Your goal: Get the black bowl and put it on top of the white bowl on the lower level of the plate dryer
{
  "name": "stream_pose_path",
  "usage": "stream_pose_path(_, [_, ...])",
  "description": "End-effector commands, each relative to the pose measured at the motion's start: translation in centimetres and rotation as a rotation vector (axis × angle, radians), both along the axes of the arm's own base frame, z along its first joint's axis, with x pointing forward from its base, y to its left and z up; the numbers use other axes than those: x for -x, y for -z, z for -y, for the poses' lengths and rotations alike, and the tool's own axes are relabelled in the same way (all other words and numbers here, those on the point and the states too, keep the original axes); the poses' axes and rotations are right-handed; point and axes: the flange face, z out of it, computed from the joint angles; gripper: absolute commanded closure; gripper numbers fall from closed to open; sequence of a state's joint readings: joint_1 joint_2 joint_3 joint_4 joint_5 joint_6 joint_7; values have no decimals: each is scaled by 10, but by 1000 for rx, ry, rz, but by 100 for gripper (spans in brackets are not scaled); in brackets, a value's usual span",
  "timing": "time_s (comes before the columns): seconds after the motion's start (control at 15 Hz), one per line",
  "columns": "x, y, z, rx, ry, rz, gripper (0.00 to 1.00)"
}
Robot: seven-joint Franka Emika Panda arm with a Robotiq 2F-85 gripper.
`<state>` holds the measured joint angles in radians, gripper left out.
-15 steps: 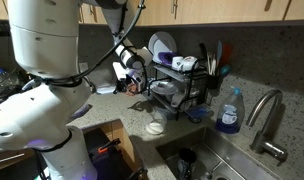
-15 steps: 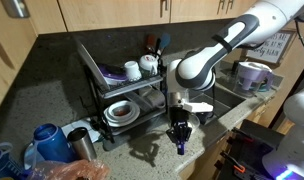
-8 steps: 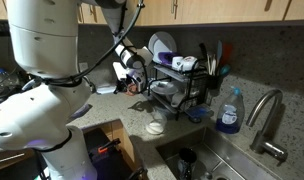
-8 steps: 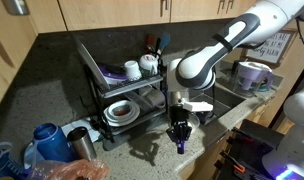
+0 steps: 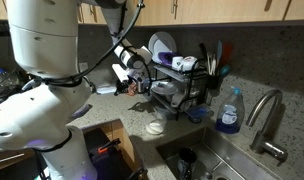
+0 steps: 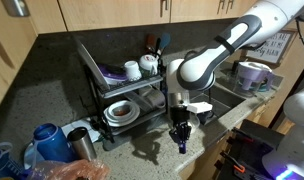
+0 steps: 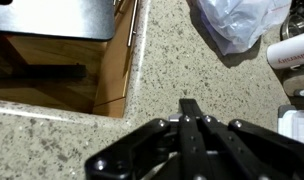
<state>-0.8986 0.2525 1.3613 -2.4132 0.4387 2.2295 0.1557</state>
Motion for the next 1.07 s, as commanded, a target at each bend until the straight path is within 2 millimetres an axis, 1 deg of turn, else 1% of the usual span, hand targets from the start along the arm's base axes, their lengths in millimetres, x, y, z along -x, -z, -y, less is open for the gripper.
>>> stream_pose_path(0.0, [13,2,5,29,-138,25,100])
stream_pose_path(0.27, [31,4,12,58,-300,-11,100])
stream_pose_path(0.4, [33,2,18,98,-360,-11,100])
stream_pose_path(0.73, [26,-1,33,185,-422,49,100])
stream_pose_path(1.0, [23,-5,43,220,-459,89,100])
